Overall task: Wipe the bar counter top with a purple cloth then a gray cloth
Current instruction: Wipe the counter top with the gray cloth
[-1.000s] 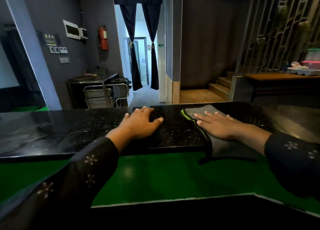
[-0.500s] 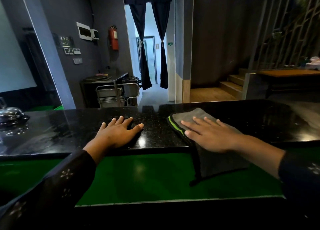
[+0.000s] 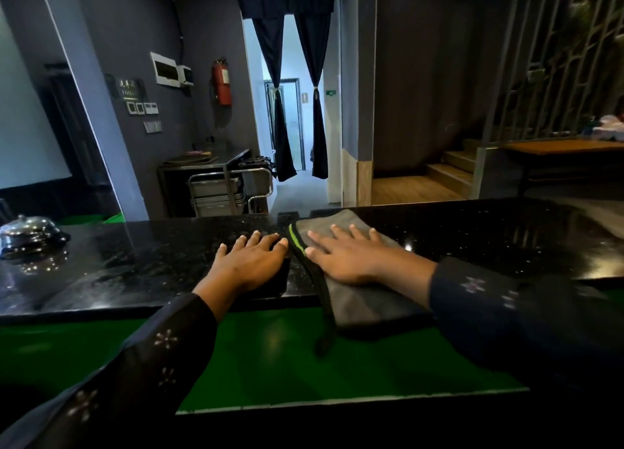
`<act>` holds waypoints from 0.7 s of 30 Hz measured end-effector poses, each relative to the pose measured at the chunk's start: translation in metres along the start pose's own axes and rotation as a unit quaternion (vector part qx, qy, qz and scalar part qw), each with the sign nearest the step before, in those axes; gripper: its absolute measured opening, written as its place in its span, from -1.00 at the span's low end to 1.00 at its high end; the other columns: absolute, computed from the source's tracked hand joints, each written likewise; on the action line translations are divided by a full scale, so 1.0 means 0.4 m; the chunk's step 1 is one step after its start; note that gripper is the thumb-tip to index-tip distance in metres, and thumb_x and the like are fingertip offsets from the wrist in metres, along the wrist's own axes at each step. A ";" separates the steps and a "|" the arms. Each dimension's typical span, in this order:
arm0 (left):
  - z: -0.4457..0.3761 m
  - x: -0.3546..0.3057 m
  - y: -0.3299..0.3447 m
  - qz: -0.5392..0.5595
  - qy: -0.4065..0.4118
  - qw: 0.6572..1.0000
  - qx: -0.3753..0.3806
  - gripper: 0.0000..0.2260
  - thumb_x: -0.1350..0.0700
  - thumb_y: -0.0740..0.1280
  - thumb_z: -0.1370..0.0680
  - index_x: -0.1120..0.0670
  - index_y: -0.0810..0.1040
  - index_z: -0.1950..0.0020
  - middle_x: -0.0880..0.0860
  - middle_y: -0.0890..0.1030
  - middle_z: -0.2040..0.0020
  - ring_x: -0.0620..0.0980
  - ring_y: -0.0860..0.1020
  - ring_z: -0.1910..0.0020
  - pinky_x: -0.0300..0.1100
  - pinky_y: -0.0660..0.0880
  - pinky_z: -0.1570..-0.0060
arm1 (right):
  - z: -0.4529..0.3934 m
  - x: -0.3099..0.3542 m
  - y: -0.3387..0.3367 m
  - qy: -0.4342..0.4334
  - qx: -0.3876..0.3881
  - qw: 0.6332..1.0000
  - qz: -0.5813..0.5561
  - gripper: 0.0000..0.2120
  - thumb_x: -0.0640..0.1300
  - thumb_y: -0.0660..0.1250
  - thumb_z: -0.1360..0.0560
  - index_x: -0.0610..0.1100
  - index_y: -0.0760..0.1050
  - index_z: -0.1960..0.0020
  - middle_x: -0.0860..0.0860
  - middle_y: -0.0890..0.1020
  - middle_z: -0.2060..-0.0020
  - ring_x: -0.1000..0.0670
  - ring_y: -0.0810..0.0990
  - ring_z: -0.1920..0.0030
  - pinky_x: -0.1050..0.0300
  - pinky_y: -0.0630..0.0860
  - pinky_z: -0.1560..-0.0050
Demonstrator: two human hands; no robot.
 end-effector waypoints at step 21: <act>-0.020 0.157 -0.032 -0.019 0.000 1.000 0.003 -0.40 -0.38 -0.09 -0.52 -0.22 0.03 -0.52 -0.05 -0.03 -0.57 0.05 -0.05 -0.55 0.13 -0.14 -0.45 | -0.190 0.037 -0.031 0.027 -0.004 1.000 0.006 -0.40 0.35 -0.18 -0.56 0.20 -0.10 -0.55 -0.08 -0.09 -0.57 -0.25 -0.14 -0.54 -0.32 -0.20 -0.46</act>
Point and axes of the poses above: each hand's wrist, its own z-axis away from the middle knuckle, its own y-axis out of the palm, x = y × z, the point moved 10 cm from there along -z, towards the middle knuckle
